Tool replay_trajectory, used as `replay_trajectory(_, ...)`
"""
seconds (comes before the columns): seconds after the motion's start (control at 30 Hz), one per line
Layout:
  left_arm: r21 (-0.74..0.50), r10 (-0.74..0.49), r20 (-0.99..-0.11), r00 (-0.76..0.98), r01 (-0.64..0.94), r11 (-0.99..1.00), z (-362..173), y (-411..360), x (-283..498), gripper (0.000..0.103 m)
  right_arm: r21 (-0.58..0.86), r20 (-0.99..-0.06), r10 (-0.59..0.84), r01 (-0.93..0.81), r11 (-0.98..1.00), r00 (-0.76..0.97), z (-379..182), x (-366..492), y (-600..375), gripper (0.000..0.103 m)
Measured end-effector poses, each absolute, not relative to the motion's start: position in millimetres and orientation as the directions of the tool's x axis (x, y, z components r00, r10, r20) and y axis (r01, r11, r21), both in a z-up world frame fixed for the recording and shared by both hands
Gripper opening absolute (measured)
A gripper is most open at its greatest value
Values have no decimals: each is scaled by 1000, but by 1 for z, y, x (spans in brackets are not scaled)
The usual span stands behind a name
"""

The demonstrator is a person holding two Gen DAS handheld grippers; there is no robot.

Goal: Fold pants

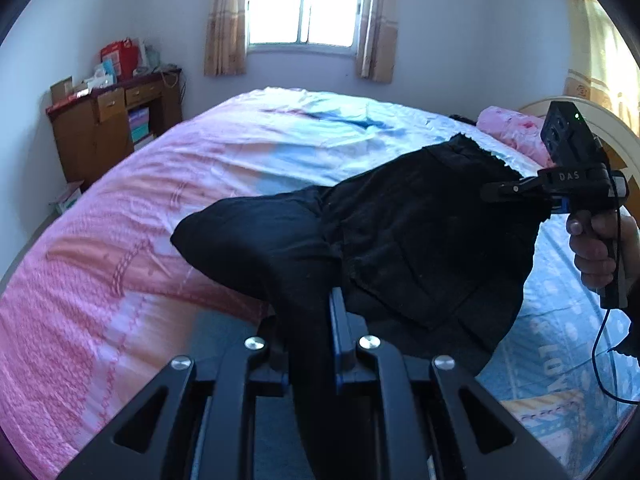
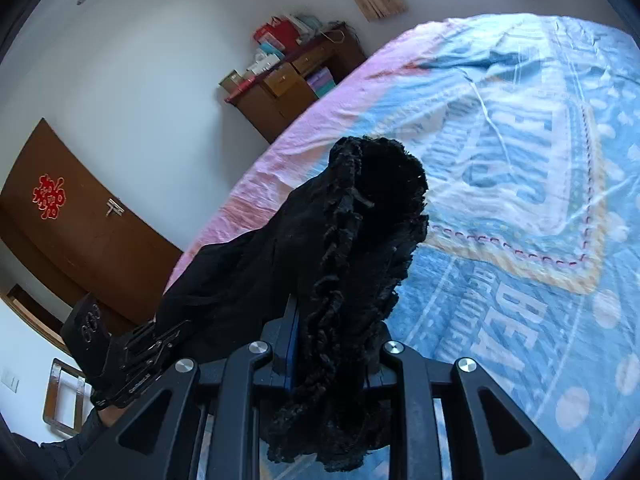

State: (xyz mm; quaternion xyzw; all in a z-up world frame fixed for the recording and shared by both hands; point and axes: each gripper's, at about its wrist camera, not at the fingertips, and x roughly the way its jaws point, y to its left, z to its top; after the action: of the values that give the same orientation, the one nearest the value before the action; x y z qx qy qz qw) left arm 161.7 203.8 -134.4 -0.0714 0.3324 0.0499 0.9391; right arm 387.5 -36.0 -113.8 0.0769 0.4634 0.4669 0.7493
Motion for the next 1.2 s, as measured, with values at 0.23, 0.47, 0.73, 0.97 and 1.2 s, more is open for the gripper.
replay_trajectory(0.23,-102,63,-637,768,-166,981,-147,203,166,18,563,-662,741,-580,589,111,-151,411,-35,23)
replay_trajectory(0.47,-50,115,-668,735,-198,979,-152,199,162,55,585,-692,712,-485,650,120,-166,420,-55,52)
replay_trajectory(0.73,-68,148,-606,781,-236,969,-113,182,112,73,425,-704,609,-470,773,365,-107,365,-106,52)
replay_trajectory(0.97,-118,121,-553,824,-222,968,-84,159,69,82,243,-659,513,-489,838,550,-58,254,-135,55)
replay_trajectory(1.2,-109,107,-518,849,-189,976,-68,139,48,84,208,-581,531,-519,829,617,-43,162,-144,56)
